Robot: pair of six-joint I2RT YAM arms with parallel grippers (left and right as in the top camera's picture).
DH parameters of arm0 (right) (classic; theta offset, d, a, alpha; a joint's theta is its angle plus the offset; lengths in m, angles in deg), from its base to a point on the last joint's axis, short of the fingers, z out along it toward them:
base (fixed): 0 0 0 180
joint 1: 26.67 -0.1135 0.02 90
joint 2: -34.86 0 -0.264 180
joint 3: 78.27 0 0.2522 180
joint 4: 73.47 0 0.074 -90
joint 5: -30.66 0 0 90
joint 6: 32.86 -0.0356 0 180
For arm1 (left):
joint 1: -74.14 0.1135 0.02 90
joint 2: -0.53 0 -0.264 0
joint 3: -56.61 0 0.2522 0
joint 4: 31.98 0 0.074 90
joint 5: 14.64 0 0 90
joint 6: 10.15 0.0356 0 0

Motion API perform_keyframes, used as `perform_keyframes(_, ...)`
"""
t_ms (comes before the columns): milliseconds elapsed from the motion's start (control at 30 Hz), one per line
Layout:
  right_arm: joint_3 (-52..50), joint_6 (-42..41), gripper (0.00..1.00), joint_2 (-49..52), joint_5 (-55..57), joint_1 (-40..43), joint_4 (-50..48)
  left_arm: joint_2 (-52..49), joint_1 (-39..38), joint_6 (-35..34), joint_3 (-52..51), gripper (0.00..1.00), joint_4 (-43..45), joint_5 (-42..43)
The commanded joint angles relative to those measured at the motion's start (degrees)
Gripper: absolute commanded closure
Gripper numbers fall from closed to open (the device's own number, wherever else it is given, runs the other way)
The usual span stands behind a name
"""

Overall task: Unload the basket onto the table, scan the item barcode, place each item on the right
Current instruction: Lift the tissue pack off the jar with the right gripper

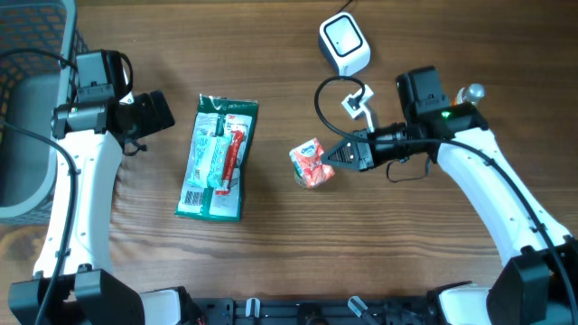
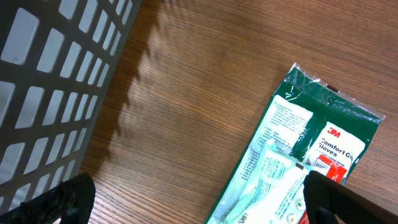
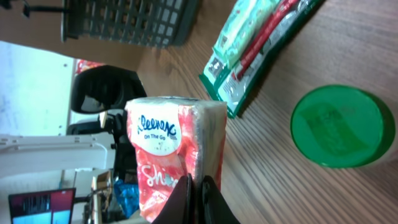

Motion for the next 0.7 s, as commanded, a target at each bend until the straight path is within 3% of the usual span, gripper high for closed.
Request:
perform_keyframes(0, -4.39, 1.92, 0.96, -0.59, -8.09, 0.24, -5.05, -0.22, 0.20, -0.52, 0.04, 0.00, 0.13, -0.52)
perform_keyframes(133, -7.06, 1.95, 0.96, -0.52, -13.31, 0.24, -9.79, -0.22, 0.20, -0.52, 0.04, 0.00, 0.13, -0.52)
perform_keyframes(667, -7.06, 2.14, 0.96, -0.48, -17.07, 0.24, -9.60, -0.22, 0.20, -0.52, 0.04, 0.00, 0.13, -0.52)
